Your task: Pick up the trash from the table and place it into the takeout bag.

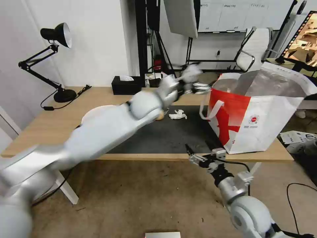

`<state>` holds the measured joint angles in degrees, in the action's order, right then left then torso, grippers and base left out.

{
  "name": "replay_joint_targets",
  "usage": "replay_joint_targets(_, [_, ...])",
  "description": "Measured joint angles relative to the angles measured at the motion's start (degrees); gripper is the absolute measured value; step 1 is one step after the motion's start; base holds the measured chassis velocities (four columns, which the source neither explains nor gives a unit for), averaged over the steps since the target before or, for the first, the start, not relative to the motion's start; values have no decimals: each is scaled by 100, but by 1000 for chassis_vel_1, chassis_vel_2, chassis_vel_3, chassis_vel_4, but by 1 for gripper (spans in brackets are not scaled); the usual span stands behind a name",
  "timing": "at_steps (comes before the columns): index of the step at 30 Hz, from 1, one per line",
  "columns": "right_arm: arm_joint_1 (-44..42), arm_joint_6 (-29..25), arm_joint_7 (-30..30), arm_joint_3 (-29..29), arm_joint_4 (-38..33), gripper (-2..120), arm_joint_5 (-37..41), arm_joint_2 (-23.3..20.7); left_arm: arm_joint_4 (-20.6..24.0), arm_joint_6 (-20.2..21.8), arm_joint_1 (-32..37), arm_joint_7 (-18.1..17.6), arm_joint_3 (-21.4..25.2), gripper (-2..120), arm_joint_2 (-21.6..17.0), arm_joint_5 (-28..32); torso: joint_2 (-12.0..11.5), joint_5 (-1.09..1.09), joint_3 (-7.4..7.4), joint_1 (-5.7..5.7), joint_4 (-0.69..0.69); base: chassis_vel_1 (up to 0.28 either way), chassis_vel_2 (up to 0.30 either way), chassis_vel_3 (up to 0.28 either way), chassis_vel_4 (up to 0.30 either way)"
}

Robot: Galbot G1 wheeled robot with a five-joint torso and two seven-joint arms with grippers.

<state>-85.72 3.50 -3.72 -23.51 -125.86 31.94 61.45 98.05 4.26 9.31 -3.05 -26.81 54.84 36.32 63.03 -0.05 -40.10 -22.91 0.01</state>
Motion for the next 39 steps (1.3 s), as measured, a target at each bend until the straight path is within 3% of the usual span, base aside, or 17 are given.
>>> replay_joint_targets(4, [-75, -25, -7, -56, -87, 100, -4, -26, 188, 1, 266, -24, 239, 100, -228, -42, 0, 0, 0, 0, 1, 0, 0, 0, 0])
replay_joint_targets(5, [-272, -73, -40, -183, -322, 100, -58, -103, 682, -3, 1045, -52, 927, 100, -645, -174, 1, 2, 1, 0, 1, 0, 0, 0, 0])
replay_joint_targets(7, [-309, -81, -44, -205, -364, 100, -83, -118, 772, -2, 1219, -60, 1073, 100, -702, -211, 1, 2, 1, 1, 1, 0, 0, 0, 0])
replay_joint_targets(8, [-441, -124, -57, -296, -477, 100, -232, -162, 1088, 0, 1907, -122, 1604, 100, -849, -363, 1, 0, 1, 1, 1, 0, 0, 0, 0])
replay_joint_targets(9, [-605, -196, -59, -410, -579, 100, -484, -197, 1528, -3, 3037, -165, 2515, 100, -902, -640, 1, 2, 1, 1, -1, 0, 0, 0, 0])
replay_joint_targets(10, [-605, -196, -59, -410, -579, 100, -484, -197, 1528, -3, 3037, -165, 2515, 100, -902, -640, 1, 2, 1, 1, -1, 0, 0, 0, 0])
replay_joint_targets(11, [-766, -245, -62, -518, -668, 100, -647, -212, 1829, -54, 3983, -181, 3178, 100, -891, -883, 0, 2, 1, 1, 0, 0, 0, 0, 0])
replay_joint_targets(12, [-867, -268, -70, -595, -713, 100, -721, -217, 1991, -110, 4496, -181, 3517, 100, -849, -1025, 1, 2, 1, 1, 0, 0, 0, 0, 0])
replay_joint_targets(13, [-867, -268, -70, -595, -713, 100, -721, -217, 1991, -110, 4496, -181, 3517, 100, -849, -1025, 1, 2, 1, 1, 0, 0, 0, 0, 0])
replay_joint_targets(14, [-1005, -287, -133, -699, -772, 100, -864, -221, 2199, -229, 5310, -172, 4062, 100, -708, -1328, 1, 3, 2, 2, 0, 0, 0, 0, 0])
replay_joint_targets(16, [-1157, -352, -252, -816, -804, 100, -1074, -215, 2319, -468, 6287, -79, 4692, 100, -382, -1855, 1, 5, 1, 1, -2, 0, 0, 0, 0])
replay_joint_targets(17, [-1157, -352, -252, -816, -804, 100, -1074, -215, 2319, -468, 6287, -79, 4692, 100, -382, -1855, 1, 5, 1, 1, -2, 0, 0, 0, 0])
replay_joint_targets(19, [-1335, -486, -278, -942, -807, 100, -1232, -171, 2359, -690, 7101, -31, 5183, 100, 15, -2329, 0, 5, 1, 0, 0, 0, 0, 0, 0])
replay_joint_targets(20, [-1335, -486, -278, -942, -807, 100, -1232, -171, 2359, -690, 7101, -31, 5183, 100, 15, -2329, 0, 5, 1, 0, 0, 0, 0, 0, 0])
replay_joint_targets(23, [-1563, -775, -288, -1016, -670, 100, -1464, -34, 2359, -779, 7865, -29, 5654, 100, 571, -2774, 0, 4, 1, 1, 0, 0, 0, 0, 0])
replay_joint_targets(30, [-1777, -1099, -323, -901, -160, 100, -1791, 254, 2085, -944, 8373, -11, 5843, 100, 1120, -3201, 0, 5, 0, 0, -2, 0, 0, 0, 0])
replay_joint_targets(39, [-1800, -1127, -319, -763, 81, 100, -1833, 360, 1731, -1044, 8379, 19, 5756, 100, 1239, -3450, 0, 4, 0, -1, -2, 0, 0, 0, 0])
